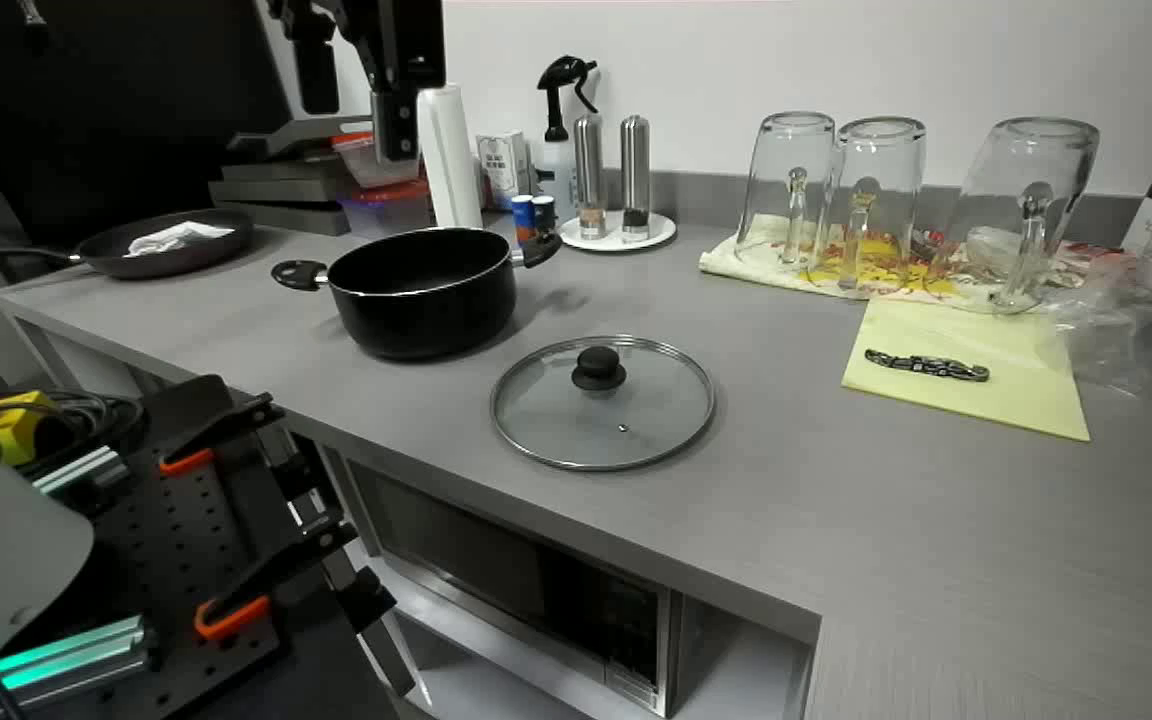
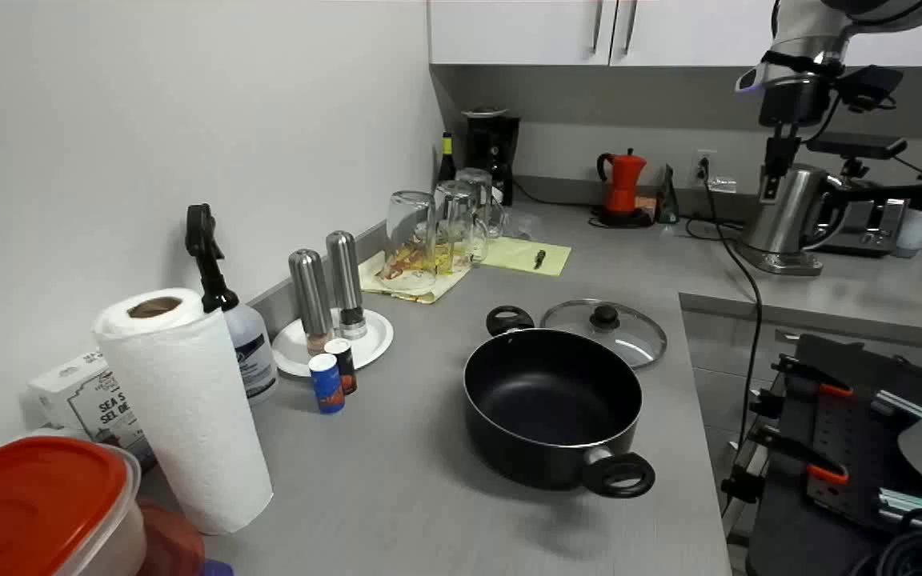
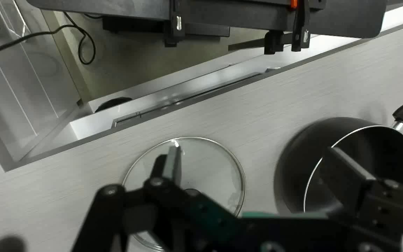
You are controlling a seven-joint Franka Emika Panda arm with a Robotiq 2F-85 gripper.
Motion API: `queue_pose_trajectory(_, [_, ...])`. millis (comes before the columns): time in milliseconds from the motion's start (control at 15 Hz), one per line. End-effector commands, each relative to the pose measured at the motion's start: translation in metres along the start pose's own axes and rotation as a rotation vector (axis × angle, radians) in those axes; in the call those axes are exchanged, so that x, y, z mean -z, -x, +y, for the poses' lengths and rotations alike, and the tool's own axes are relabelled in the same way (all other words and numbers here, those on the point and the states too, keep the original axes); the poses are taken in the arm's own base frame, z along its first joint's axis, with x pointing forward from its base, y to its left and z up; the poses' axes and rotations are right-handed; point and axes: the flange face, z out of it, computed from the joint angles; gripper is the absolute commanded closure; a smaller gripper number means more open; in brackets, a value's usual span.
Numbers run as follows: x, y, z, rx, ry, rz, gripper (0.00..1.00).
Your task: Put the glass lid on the black pot.
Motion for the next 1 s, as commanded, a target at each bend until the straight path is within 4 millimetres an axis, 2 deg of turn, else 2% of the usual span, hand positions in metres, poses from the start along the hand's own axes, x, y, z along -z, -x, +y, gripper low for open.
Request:
queue_pose_trajectory(0, [0.0,0.0,0.0,0.0,0.0,-0.001,0.0])
queue_pose_trajectory(400, [-0.001,-0.002,-0.001,0.004,0.003,0.0,0.0])
queue_pose_trajectory(667, [-0.013,-0.025,-0.005,0.014,0.027,-0.001,0.0])
queue_pose_trajectory(933, [-0.035,-0.055,-0.014,0.027,0.089,0.005,0.0])
